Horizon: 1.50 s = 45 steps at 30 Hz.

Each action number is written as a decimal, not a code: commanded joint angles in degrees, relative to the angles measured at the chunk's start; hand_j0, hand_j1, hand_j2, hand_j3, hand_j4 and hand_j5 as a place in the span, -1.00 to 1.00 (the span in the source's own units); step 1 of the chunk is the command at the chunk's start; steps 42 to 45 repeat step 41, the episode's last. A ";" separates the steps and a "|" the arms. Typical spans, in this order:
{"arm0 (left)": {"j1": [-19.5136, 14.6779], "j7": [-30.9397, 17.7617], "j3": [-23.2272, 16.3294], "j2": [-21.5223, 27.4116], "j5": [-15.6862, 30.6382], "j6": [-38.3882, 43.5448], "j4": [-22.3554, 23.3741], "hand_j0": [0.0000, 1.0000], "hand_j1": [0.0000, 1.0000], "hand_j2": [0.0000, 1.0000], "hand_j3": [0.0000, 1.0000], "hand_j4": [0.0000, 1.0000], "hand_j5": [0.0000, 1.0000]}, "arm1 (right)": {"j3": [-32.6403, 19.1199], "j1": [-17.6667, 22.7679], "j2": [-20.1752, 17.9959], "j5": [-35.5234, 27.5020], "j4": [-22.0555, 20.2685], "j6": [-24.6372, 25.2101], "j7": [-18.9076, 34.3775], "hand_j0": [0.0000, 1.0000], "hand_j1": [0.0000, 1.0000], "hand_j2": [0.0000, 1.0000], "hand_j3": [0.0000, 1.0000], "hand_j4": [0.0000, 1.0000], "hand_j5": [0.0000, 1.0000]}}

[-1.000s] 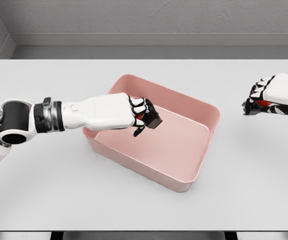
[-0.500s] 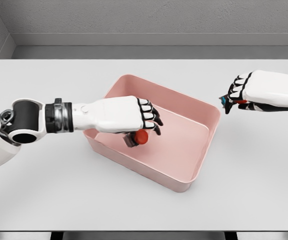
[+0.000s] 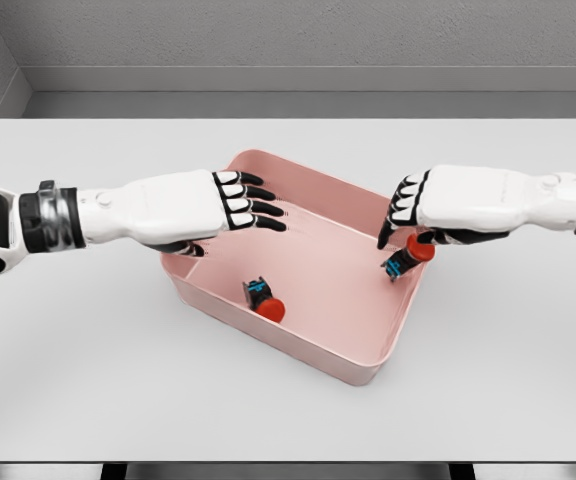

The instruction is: Put the industrial switch in the basket with both arms

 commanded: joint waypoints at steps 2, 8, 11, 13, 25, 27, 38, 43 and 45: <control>0.18 0.05 0.68 5.56 4.63 0.11 -0.10 1.00 1.00 1.00 1.00 1.00 1.00 | 0.71 0.00 -0.08 -0.37 0.05 0.18 -0.02 1.00 1.00 1.00 1.00 1.00 1.00; 1.49 0.05 0.76 12.33 9.20 0.11 0.07 1.00 1.00 1.00 1.00 1.00 1.00 | -2.54 0.09 -1.75 -0.63 0.05 0.18 -0.02 1.00 1.00 1.00 1.00 1.00 1.00; 3.52 0.05 2.08 14.70 11.84 0.11 1.39 1.00 1.00 1.00 1.00 1.00 1.00 | -6.67 2.11 -5.79 -0.63 0.31 0.18 -0.02 1.00 1.00 1.00 1.00 1.00 1.00; 4.31 0.14 2.17 15.58 13.77 0.11 4.90 1.00 1.00 1.00 1.00 1.00 1.00 | -6.67 2.37 -6.50 -0.63 1.10 0.18 -0.02 1.00 1.00 1.00 1.00 1.00 1.00; 8.79 -0.30 7.53 18.74 16.68 0.11 8.33 1.00 1.00 1.00 1.00 1.00 1.00 | -13.35 10.28 -8.96 -0.72 2.16 0.18 -0.02 1.00 1.00 1.00 1.00 1.00 1.00; 10.02 -0.13 7.53 18.74 16.76 0.11 9.74 1.00 1.00 1.00 1.00 1.00 1.00 | -13.35 10.28 -8.96 -0.72 2.07 0.18 -0.02 1.00 1.00 1.00 1.00 1.00 1.00; 10.99 -0.21 7.53 18.83 16.59 0.11 9.83 1.00 1.00 1.00 1.00 1.00 1.00 | -13.44 10.20 -8.87 -0.72 1.81 0.18 -0.02 1.00 1.00 1.00 1.00 1.00 1.00; 10.99 -0.21 7.53 18.83 16.68 0.11 9.65 1.00 1.00 1.00 1.00 1.00 1.00 | -13.44 10.20 -8.87 -0.72 1.81 0.18 -0.02 1.00 1.00 1.00 1.00 1.00 1.00; 10.99 -0.21 7.53 18.83 16.68 0.11 9.65 1.00 1.00 1.00 1.00 1.00 1.00 | -13.44 10.20 -8.87 -0.72 1.81 0.18 -0.02 1.00 1.00 1.00 1.00 1.00 1.00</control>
